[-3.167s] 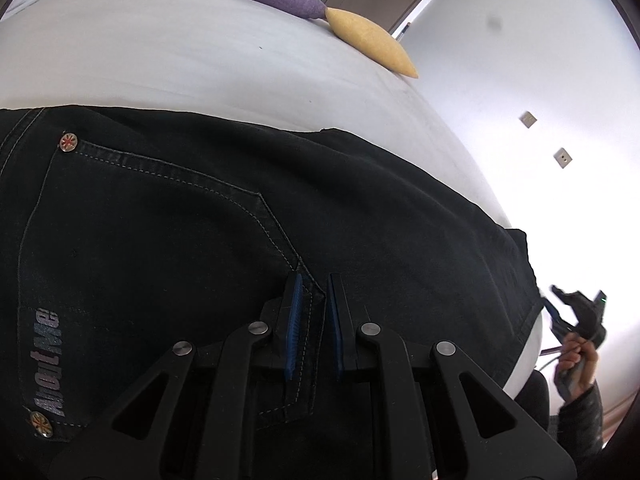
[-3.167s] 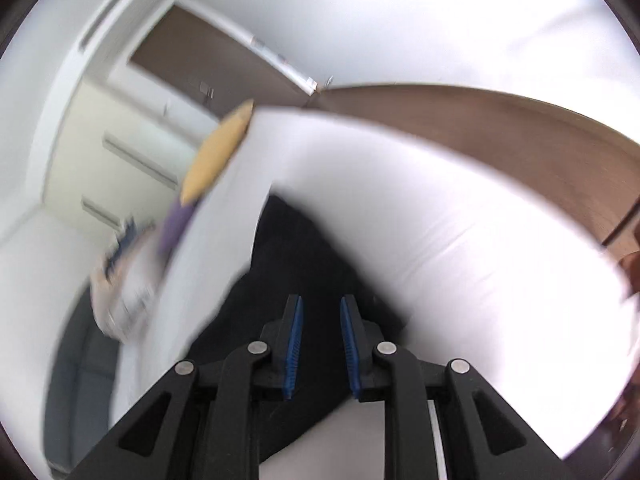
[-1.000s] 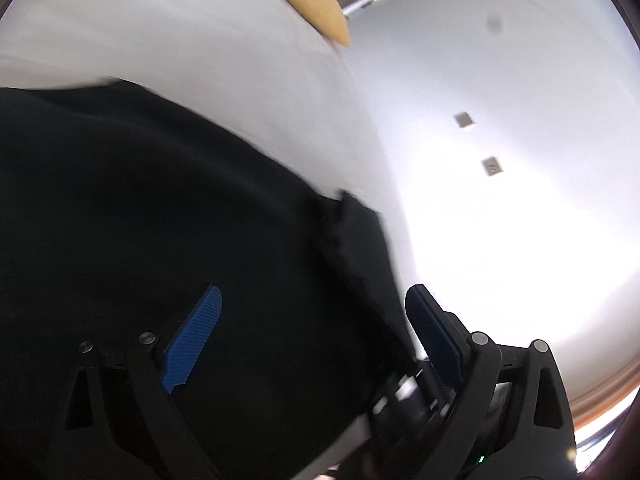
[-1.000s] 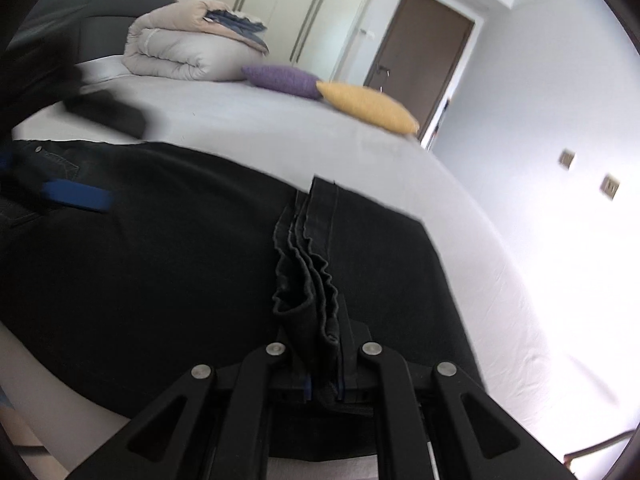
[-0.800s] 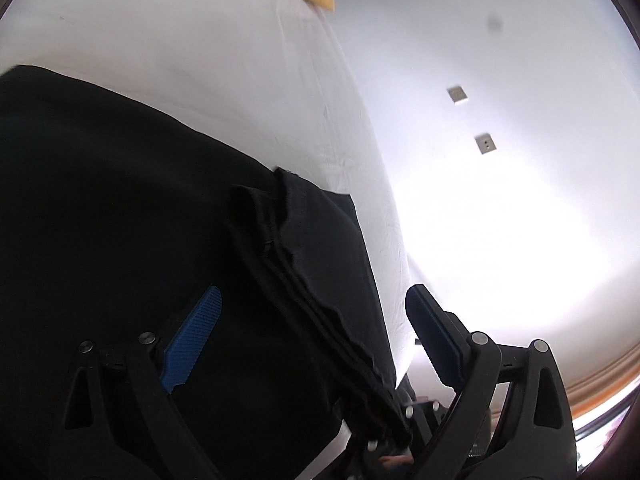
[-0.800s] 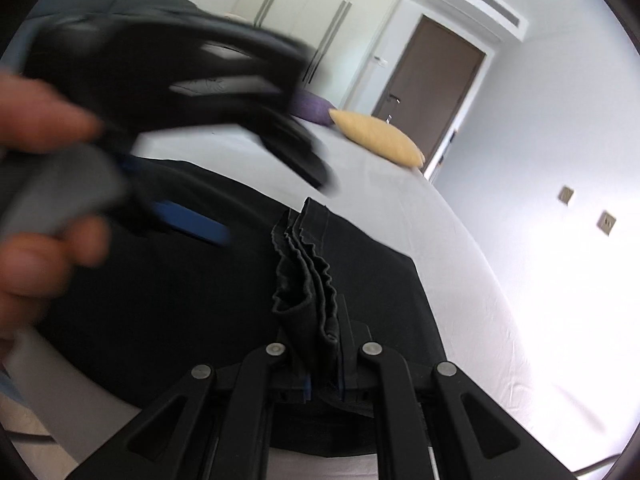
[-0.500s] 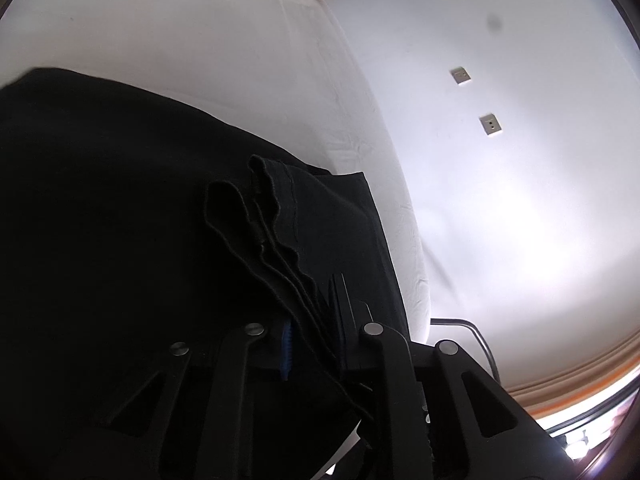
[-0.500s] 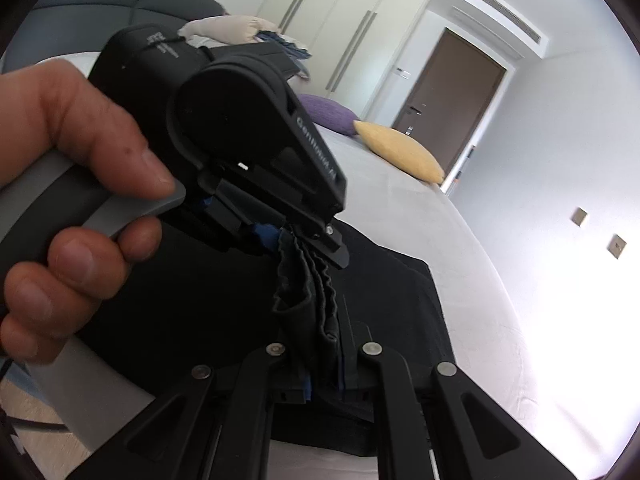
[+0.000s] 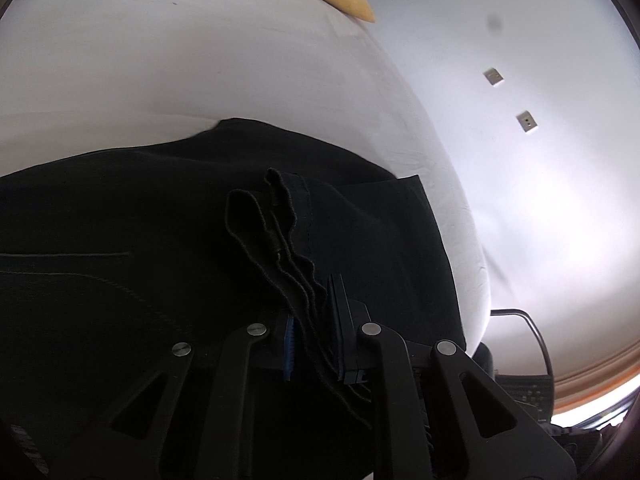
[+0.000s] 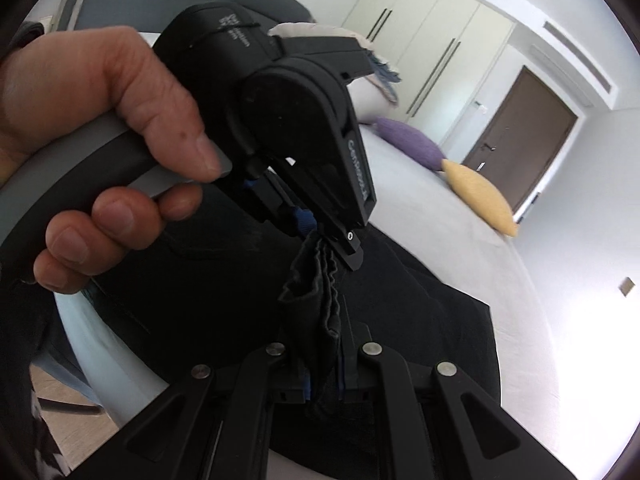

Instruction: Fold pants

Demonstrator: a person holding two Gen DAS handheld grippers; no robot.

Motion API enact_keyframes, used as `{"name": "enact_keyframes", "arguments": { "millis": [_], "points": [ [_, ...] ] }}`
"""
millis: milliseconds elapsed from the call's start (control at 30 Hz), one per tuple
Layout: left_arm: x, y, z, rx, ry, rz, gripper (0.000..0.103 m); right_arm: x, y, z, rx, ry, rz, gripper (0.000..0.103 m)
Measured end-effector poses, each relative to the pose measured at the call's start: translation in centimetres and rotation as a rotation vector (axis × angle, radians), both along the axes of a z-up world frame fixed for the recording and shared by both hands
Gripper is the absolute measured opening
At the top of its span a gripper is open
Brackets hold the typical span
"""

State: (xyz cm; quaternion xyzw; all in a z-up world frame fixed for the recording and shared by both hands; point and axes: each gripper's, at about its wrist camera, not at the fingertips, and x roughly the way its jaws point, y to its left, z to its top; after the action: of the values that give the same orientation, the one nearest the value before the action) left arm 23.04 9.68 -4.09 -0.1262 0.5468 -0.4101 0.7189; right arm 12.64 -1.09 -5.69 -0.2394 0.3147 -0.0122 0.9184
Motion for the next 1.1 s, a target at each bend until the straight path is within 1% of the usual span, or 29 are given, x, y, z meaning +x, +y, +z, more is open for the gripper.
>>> {"name": "enact_keyframes", "arguments": {
  "millis": [133, 200, 300, 367, 400, 433, 467, 500, 533, 567, 633, 700, 733, 767, 800, 833, 867, 933, 1033, 1100],
  "points": [
    [0.8, 1.2, -1.0, 0.013, 0.0, 0.015, 0.013, 1.0, 0.5, -0.6, 0.001, 0.031, 0.018, 0.01],
    [0.9, 1.4, -1.5, 0.022, -0.004, 0.018, 0.013, 1.5, -1.3, -0.6, 0.003, 0.05, 0.017, 0.01],
    [0.0, 1.1, -2.3, 0.034, -0.016, 0.024, 0.013, 2.0, -1.9, -0.8, 0.014, 0.064, 0.018, 0.01],
    [0.4, 0.8, -2.6, 0.053, -0.026, 0.025, 0.014, 2.7, -2.7, -1.3, 0.045, 0.099, 0.021, 0.014],
    [0.3, 0.9, -2.3, 0.063, -0.042, 0.023, 0.014, 3.6, -4.0, -1.0, 0.058, 0.106, 0.016, 0.015],
    [0.2, 1.6, -2.5, 0.082, -0.059, 0.028, 0.015, 3.2, -4.0, -1.2, 0.083, 0.11, 0.014, 0.019],
    [0.0, 1.6, -2.1, 0.11, -0.084, 0.04, 0.016, 3.0, -4.5, -0.8, 0.113, 0.113, 0.017, 0.031],
    [-0.2, 1.7, -1.6, 0.132, -0.105, 0.054, 0.016, 2.8, -5.2, -0.4, 0.151, 0.114, 0.021, 0.04],
    [-0.5, 2.1, -0.9, 0.167, -0.142, 0.081, 0.016, 2.5, -6.0, 0.1, 0.193, 0.114, 0.02, 0.058],
    [-1.1, 2.0, -0.1, 0.212, -0.185, 0.106, 0.016, 2.0, -7.0, 0.7, 0.243, 0.116, 0.02, 0.064],
    [-2.2, 1.9, 1.4, 0.265, -0.257, 0.128, 0.016, 0.9, -9.0, 1.7, 0.365, 0.134, 0.041, 0.064],
    [-3.5, 1.1, 2.4, 0.285, -0.31, 0.115, 0.016, 0.0, -11.8, 2.8, 0.482, 0.16, 0.048, 0.063],
    [-4.3, 0.3, 2.6, 0.315, -0.345, 0.095, 0.016, -0.4, -13.9, 3.7, 0.572, 0.176, 0.042, 0.056],
    [-4.9, -0.6, 2.6, 0.342, -0.371, 0.076, 0.016, -0.5, -15.9, 4.1, 0.641, 0.19, 0.032, 0.048],
    [-5.4, -1.5, 2.4, 0.369, -0.392, 0.057, 0.016, -0.4, -17.8, 4.4, 0.688, 0.197, 0.019, 0.045],
    [-5.9, -2.7, 1.8, 0.41, -0.404, 0.039, 0.016, -0.6, -20.0, 4.7, 0.747, 0.197, -0.007, 0.043],
    [-6.2, -3.9, 1.1, 0.441, -0.401, 0.026, 0.016, -0.3, -21.9, 4.9, 0.787, 0.192, -0.037, 0.039],
    [-6.5, -5.4, -0.6, 0.492, -0.385, 0.015, 0.016, 0.7, -26.6, 5.4, 0.879, 0.183, -0.106, 0.036],
    [-6.9, -5.4, -1.2, 0.496, -0.4, 0.037, 0.016, 2.7, -31.9, 5.6, 0.973, 0.169, -0.167, 0.036],
    [-7.1, -5.7, -1.4, 0.51, -0.398, 0.033, 0.017, 4.5, -34.4, 5.2, 1.036, 0.183, -0.173, 0.036]
  ]
}}
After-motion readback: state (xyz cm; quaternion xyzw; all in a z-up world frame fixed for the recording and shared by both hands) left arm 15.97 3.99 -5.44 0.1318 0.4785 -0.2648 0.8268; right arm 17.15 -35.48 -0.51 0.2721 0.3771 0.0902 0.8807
